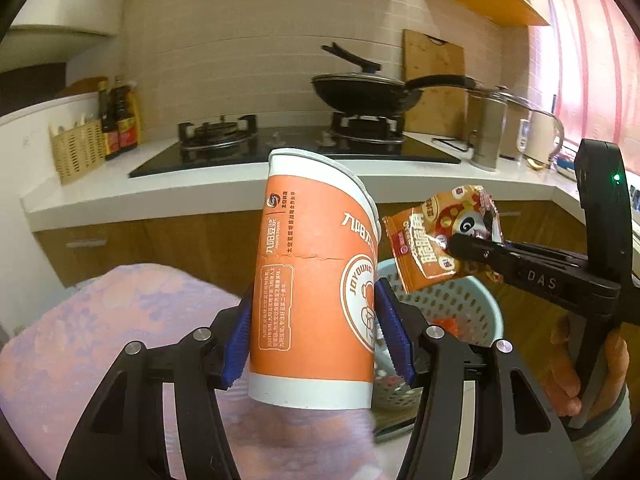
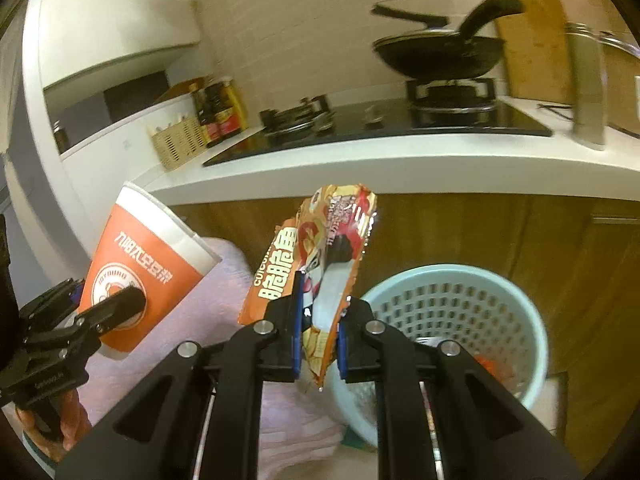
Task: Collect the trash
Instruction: 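Carry the orange cup and snack wrapper to the wastebasket and release both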
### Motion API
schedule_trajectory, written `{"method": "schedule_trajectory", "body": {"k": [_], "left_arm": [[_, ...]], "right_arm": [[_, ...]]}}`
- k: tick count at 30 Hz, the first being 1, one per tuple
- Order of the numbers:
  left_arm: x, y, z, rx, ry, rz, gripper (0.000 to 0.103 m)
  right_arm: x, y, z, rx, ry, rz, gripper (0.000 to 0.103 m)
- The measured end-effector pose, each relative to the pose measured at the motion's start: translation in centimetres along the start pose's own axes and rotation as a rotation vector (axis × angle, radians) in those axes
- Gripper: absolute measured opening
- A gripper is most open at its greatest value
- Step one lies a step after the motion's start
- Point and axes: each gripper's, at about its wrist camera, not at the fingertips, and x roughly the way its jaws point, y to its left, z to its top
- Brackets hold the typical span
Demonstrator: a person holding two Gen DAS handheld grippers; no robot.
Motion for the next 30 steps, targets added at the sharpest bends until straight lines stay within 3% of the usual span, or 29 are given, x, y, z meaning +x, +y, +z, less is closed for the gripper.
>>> {"method": "schedule_trajectory", "body": {"k": [10,18,21,25,26,28,29,30], "left_arm": [[3.7,-4.4,0.4,0.024,0.039,-0.066,0.055],[7.9,-6.5,0.3,0.026,0.095,-0.105,0.055],[9.7,-6.6,0.6,-0.005,0.139,-0.172,0.055],[11.8,-6.7,1.1,-0.009,0.175,-0.175,0.056],[12.2,-6.9,1.3,-0.011,0.181,-0.176,0.056],[13.3,-7.1,1.5,-0.012,0.191,-0.19,0.056],[13.7,-7.3,1.6,-0.007,0.197,-0.204,0.058],[14.1,-7.3,1.7,-0.005,0.204,-0.207,0.058]], "right_arm": [[-1.6,-6.5,-0.5,0.104,-0.018,-0.081,0.011],[0.8,-10.5,-2.2,0.188,0.106,-0.184,0.011],[2.0,-11.1,-2.6,0.203,0.148,-0.188,0.013],[3.5,-11.0,-2.8,0.203,0.209,-0.203,0.014],[3.8,-11.2,-2.8,0.212,0.223,-0.196,0.018],[3.9,-11.3,-2.8,0.228,0.243,-0.2,0.036],[3.9,-11.4,-2.8,0.233,0.243,-0.207,0.056],[3.7,-11.4,-2.8,0.223,0.231,-0.224,0.058]]}}
